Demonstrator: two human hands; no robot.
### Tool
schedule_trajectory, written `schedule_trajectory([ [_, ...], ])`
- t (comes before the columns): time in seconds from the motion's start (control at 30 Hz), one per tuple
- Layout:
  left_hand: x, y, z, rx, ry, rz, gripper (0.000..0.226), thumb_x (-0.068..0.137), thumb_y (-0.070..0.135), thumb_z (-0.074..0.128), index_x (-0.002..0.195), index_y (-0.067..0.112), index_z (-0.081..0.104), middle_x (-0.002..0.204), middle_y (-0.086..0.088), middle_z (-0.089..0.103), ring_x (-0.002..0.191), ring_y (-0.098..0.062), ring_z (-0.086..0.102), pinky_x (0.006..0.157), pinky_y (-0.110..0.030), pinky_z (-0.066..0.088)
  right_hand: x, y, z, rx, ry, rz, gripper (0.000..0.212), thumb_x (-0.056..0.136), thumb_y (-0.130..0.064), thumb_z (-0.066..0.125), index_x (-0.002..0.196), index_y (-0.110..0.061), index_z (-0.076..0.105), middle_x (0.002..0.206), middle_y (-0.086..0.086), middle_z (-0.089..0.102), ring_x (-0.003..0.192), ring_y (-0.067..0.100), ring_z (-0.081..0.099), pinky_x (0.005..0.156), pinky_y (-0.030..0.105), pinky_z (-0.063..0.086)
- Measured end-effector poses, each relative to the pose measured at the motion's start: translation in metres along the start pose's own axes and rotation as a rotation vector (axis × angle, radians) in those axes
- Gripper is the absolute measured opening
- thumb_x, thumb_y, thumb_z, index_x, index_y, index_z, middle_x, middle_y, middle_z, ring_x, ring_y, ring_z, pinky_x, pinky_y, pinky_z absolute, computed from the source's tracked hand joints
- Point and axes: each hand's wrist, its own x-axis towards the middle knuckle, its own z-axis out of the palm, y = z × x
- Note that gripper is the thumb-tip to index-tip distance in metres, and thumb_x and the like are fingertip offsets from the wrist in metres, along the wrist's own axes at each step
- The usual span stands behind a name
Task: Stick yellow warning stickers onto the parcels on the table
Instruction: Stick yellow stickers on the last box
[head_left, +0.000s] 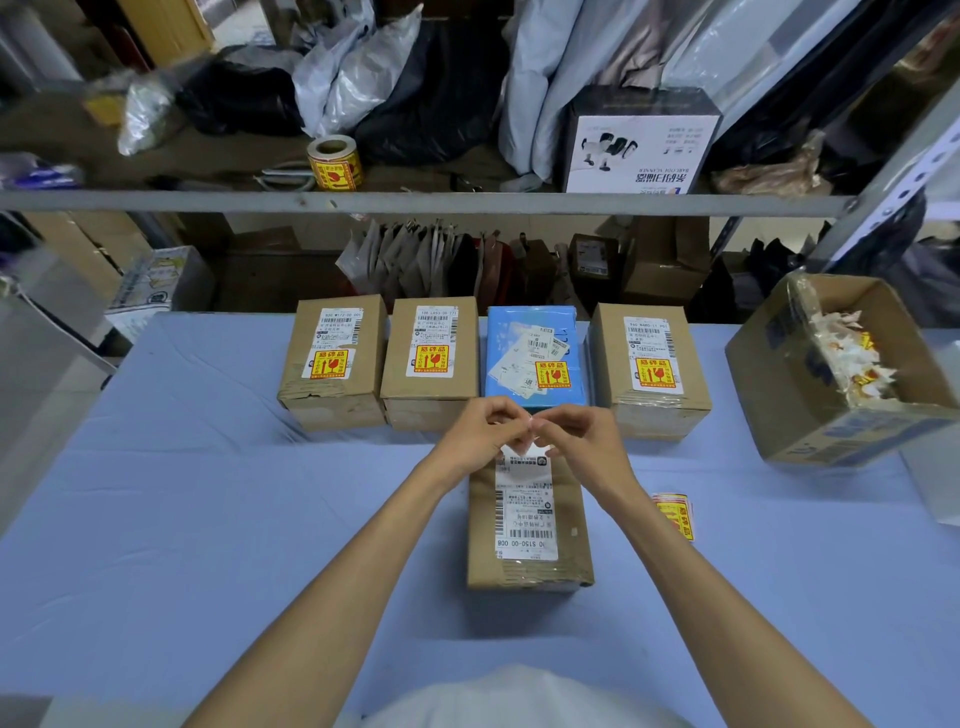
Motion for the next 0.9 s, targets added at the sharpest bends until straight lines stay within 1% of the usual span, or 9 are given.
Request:
schedule_trajectory([
  [0.13, 0.003, -0.002, 0.0013, -0.041, 0.024, -0.047, 0.01, 0.09, 0.013, 0.057, 0.092, 0.006, 0.064, 0.077, -0.005, 0.069, 0.071, -0.014, 0.066, 0.076, -0.037, 0.05, 0.0014, -0.0004, 0.0013, 0.009, 0.036, 0.014, 0.01, 0.087, -0.006, 0.063, 0.087, -0.004, 0.073, 0.076, 0.01, 0.073, 0.068, 0.018, 0.068, 0.06, 0.023, 0.054],
  [0.3, 0.0017, -0.0014, 0.008, 0.023, 0.02, -0.018, 0.026, 0.087, 0.038, 0.065, 0.08, 0.015, 0.057, 0.075, 0.001, 0.067, 0.072, -0.011, 0.064, 0.065, -0.024, 0.047, -0.0013, -0.0026, 0.004, 0.03, 0.019, -0.002, 0.011, 0.087, -0.007, 0.063, 0.084, -0.005, 0.073, 0.074, 0.013, 0.072, 0.07, 0.019, 0.068, 0.063, 0.027, 0.056],
  [0.37, 0.0031, -0.0037, 0.0079, 0.035, 0.018, -0.011, 0.023, 0.088, 0.032, 0.065, 0.079, 0.013, 0.055, 0.075, -0.001, 0.066, 0.072, -0.013, 0.063, 0.063, -0.024, 0.047, -0.0026, -0.0036, 0.0043, 0.022, 0.004, -0.004, 0.012, 0.085, -0.005, 0.064, 0.082, -0.008, 0.075, 0.074, 0.009, 0.073, 0.069, 0.018, 0.068, 0.064, 0.028, 0.057],
  [0.47, 0.0042, -0.0047, 0.0054, 0.022, 0.002, -0.029, 0.021, 0.091, 0.026, 0.062, 0.082, 0.011, 0.051, 0.082, -0.003, 0.066, 0.072, -0.011, 0.065, 0.059, -0.018, 0.05, -0.0023, -0.0023, 0.0022, 0.045, 0.007, 0.032, 0.01, 0.086, -0.007, 0.064, 0.085, -0.005, 0.074, 0.077, 0.012, 0.073, 0.07, 0.02, 0.069, 0.067, 0.037, 0.058],
  [0.57, 0.0053, -0.0048, 0.0036, -0.062, 0.034, -0.08, 0.008, 0.096, 0.012, 0.054, 0.093, 0.008, 0.047, 0.089, -0.007, 0.062, 0.074, -0.011, 0.062, 0.057, -0.013, 0.052, -0.0015, -0.0007, -0.0005, 0.106, 0.052, 0.086, 0.011, 0.089, -0.004, 0.061, 0.084, -0.003, 0.071, 0.075, 0.014, 0.071, 0.068, 0.021, 0.069, 0.067, 0.042, 0.058],
  [0.63, 0.0053, -0.0043, 0.0034, -0.078, 0.055, -0.112, 0.008, 0.096, 0.011, 0.052, 0.101, 0.007, 0.047, 0.093, -0.008, 0.061, 0.077, -0.012, 0.062, 0.064, -0.017, 0.052, -0.0023, -0.0005, -0.001, 0.111, 0.055, 0.098, 0.012, 0.089, -0.004, 0.061, 0.082, -0.004, 0.07, 0.073, 0.013, 0.071, 0.068, 0.02, 0.069, 0.066, 0.04, 0.058],
  [0.73, 0.0042, -0.0044, 0.0065, -0.049, 0.042, -0.13, 0.029, 0.092, 0.032, 0.061, 0.105, 0.009, 0.049, 0.094, -0.005, 0.065, 0.077, -0.014, 0.064, 0.076, -0.031, 0.051, -0.0035, -0.0018, -0.0003, 0.1, 0.032, 0.089, 0.011, 0.089, -0.005, 0.062, 0.086, -0.001, 0.071, 0.077, 0.018, 0.072, 0.071, 0.024, 0.07, 0.069, 0.043, 0.058],
  [0.8, 0.004, -0.0062, 0.0085, 0.001, 0.052, -0.131, 0.039, 0.083, 0.041, 0.07, 0.102, 0.014, 0.05, 0.092, -0.002, 0.063, 0.077, -0.014, 0.062, 0.075, -0.031, 0.051, -0.0032, -0.0036, 0.0008, 0.104, 0.017, 0.091, 0.01, 0.088, -0.005, 0.063, 0.087, 0.001, 0.071, 0.078, 0.02, 0.071, 0.072, 0.027, 0.07, 0.071, 0.043, 0.058],
  [0.9, 0.0049, -0.0097, 0.0077, 0.021, 0.077, -0.112, 0.037, 0.083, 0.031, 0.073, 0.105, 0.009, 0.052, 0.085, 0.002, 0.059, 0.077, -0.013, 0.057, 0.071, -0.029, 0.049, -0.0026, -0.0049, 0.0015, 0.106, 0.016, 0.107, 0.01, 0.087, -0.003, 0.062, 0.088, 0.003, 0.07, 0.078, 0.02, 0.071, 0.069, 0.026, 0.07, 0.07, 0.041, 0.058],
])
